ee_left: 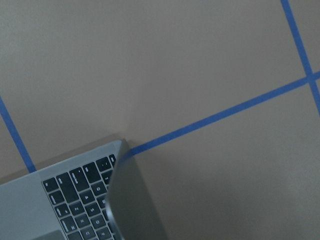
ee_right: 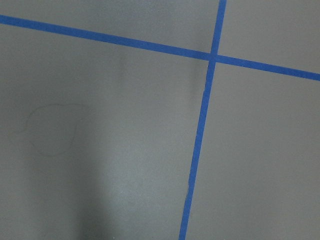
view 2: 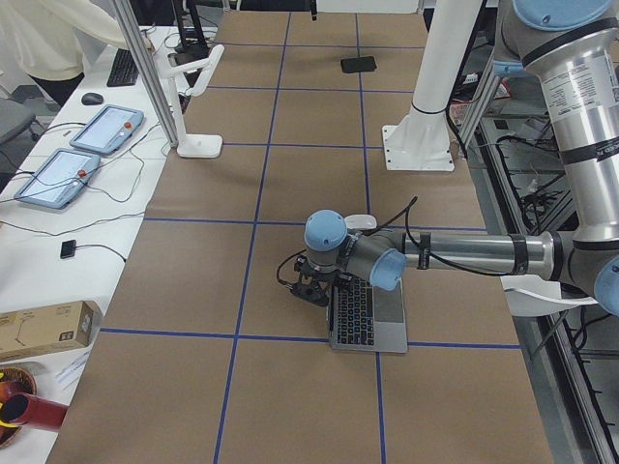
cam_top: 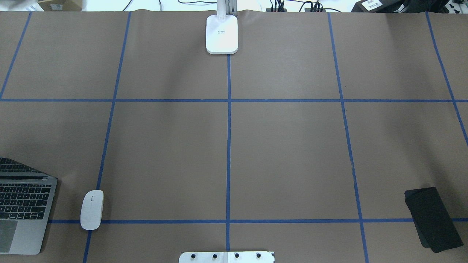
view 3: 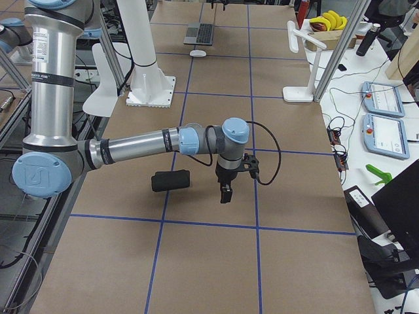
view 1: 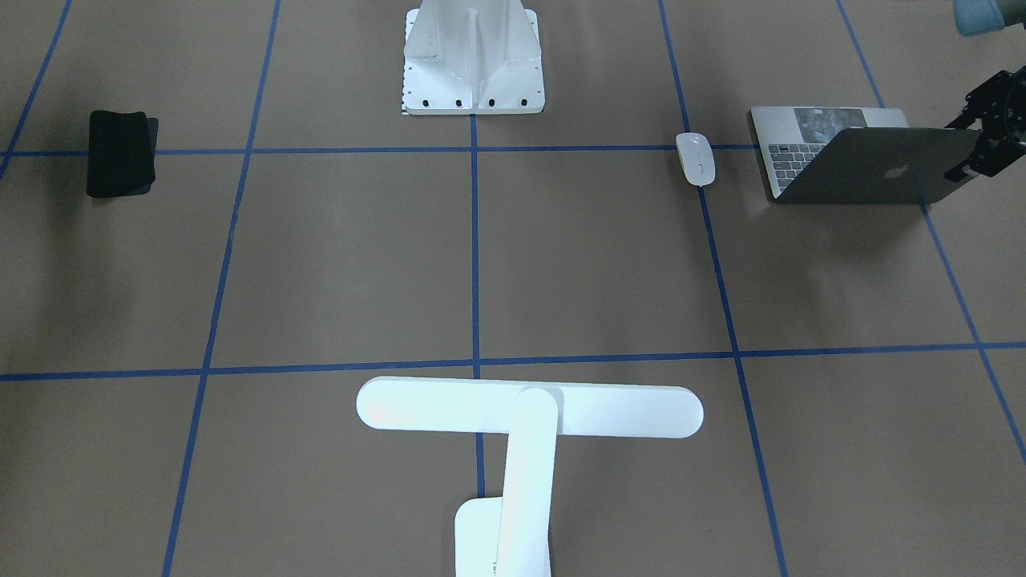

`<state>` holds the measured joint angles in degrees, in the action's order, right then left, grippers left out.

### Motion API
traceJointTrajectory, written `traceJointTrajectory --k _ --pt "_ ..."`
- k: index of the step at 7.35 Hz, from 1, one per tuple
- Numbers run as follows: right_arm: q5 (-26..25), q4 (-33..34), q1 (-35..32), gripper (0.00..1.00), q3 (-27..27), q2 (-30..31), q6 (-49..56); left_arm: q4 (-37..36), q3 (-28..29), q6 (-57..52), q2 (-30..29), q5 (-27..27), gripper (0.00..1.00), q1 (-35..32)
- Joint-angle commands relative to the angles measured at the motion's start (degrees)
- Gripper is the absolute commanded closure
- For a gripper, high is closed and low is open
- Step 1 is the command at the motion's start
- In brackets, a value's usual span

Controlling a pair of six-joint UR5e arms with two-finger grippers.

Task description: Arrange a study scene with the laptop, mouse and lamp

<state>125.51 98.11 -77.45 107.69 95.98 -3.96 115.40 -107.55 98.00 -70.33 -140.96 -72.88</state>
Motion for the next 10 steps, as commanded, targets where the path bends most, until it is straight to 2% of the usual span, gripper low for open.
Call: traceJointTrajectory --k 1,2,4,5,7,10 --pt "0.00 -0.03 -0.07 0.00 0.23 0.26 0.09 2.72 -2.38 3.95 1.67 -0.28 0.01 2.57" --pt "0.00 0.06 -0.07 0.00 0.58 0.61 0.09 2.64 -3.71 3.95 2.64 -1.24 0.17 2.66" --pt "0.00 0.06 -0.07 0.00 1.03 0.70 0.09 2.55 -4.68 3.95 3.09 -1.60 0.80 2.66" --pt "0.00 0.06 -0.07 0.00 1.38 0.96 0.09 2.46 -4.77 3.95 3.09 -1.69 1.00 2.57" --pt "0.00 0.06 -0.07 0.00 1.73 1.14 0.09 2.11 -4.86 3.87 3.09 -3.61 1.00 2.14" --pt "0.00 0.15 -0.16 0.00 2.60 2.27 0.26 2.02 -6.88 3.86 2.30 -13.26 1.00 1.00"
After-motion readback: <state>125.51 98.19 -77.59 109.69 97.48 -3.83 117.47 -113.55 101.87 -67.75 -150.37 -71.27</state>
